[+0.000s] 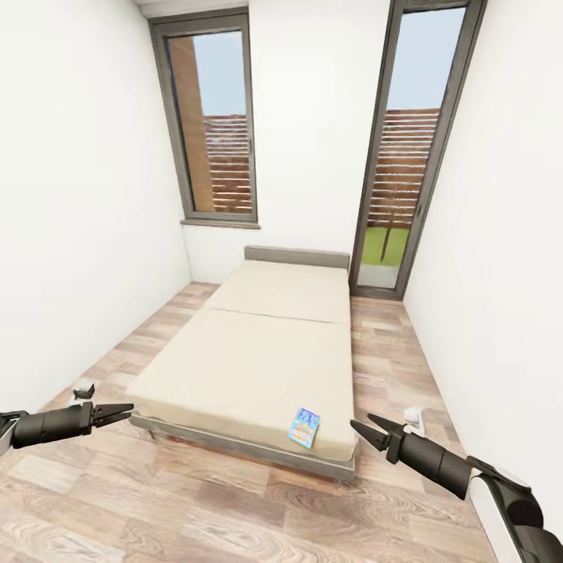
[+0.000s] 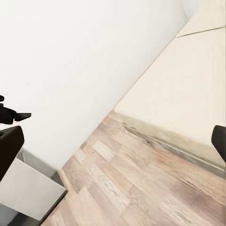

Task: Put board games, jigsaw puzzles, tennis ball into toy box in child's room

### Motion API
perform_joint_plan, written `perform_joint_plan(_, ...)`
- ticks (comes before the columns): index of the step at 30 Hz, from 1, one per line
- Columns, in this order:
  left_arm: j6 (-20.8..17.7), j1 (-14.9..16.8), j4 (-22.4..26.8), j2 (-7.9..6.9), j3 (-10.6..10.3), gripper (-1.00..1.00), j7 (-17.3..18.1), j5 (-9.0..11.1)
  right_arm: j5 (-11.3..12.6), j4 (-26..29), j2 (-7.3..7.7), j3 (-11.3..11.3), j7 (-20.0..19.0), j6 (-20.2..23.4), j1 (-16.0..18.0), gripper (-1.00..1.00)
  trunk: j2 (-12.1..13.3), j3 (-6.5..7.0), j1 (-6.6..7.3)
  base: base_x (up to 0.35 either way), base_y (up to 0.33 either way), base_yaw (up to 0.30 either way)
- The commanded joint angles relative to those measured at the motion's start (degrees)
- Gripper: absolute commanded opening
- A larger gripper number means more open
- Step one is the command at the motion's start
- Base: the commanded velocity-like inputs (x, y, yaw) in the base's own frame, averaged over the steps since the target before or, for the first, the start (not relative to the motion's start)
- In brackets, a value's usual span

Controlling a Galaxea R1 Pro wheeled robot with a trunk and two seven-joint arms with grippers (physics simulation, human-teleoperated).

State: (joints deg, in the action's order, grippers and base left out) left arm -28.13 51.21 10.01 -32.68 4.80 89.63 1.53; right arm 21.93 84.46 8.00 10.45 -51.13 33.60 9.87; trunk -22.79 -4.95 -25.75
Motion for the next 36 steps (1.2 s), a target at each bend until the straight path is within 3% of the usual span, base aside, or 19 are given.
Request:
perform_joint_plan(1,-0.61,0.03,0.01,-0.01,0.21,1.0,0.24,-0.21,0.31,0.0,0.0,0.02,-0.05,0.41,0.07,1.0,-0.13,-0.15,-0.03,0.0,0.113,-0.273)
perform_joint_plan(30,-0.58,0.03,0.02,0.06,0.21,1.0,-0.02,-0.21,0.31,-0.02,0.0,0.02,-0.02,0.33,0.07,1.0,-0.13,-0.23,-0.03,0.0,0.066,-0.276)
perform_joint_plan(36,-0.59,0.03,0.02,0.03,0.21,1.0,-0.05,-0.2,0.31,-0.02,0.0,0.02,-0.02,0.33,0.07,1.0,-0.13,-0.23,-0.03,0.0,0.128,-0.133)
